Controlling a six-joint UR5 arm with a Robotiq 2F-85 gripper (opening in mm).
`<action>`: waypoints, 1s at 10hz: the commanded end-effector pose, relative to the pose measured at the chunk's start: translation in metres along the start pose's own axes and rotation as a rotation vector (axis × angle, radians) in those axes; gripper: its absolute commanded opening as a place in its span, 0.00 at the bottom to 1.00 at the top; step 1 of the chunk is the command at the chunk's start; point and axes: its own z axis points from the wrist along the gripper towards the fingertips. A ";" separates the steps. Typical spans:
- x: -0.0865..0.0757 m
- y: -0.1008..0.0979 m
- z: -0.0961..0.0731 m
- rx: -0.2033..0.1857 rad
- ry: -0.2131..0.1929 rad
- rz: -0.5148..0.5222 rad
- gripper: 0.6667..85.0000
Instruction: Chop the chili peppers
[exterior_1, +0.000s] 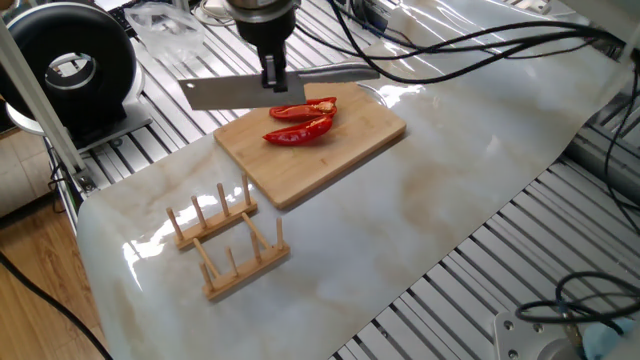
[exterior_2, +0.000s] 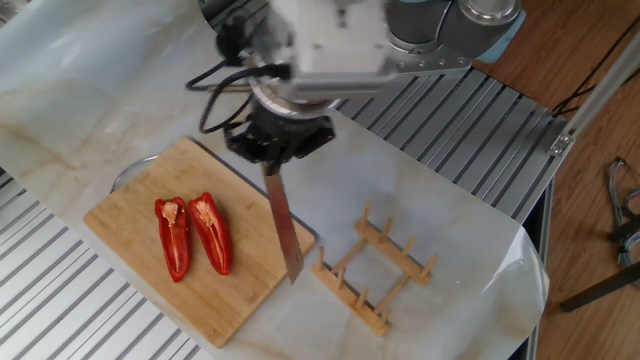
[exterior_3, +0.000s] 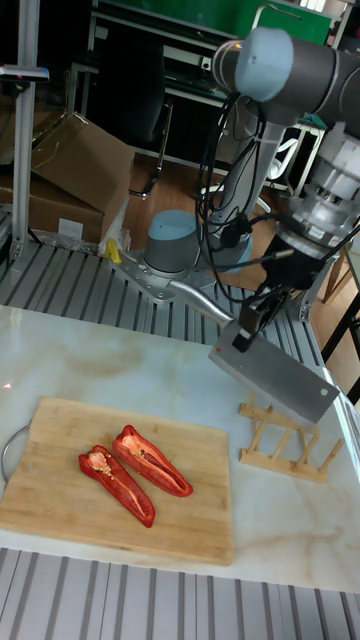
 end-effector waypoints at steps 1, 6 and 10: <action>-0.003 -0.004 0.024 -0.053 -0.051 -0.106 0.01; -0.009 -0.012 0.023 -0.010 -0.045 -0.218 0.01; 0.005 0.011 0.023 -0.108 0.010 -0.204 0.01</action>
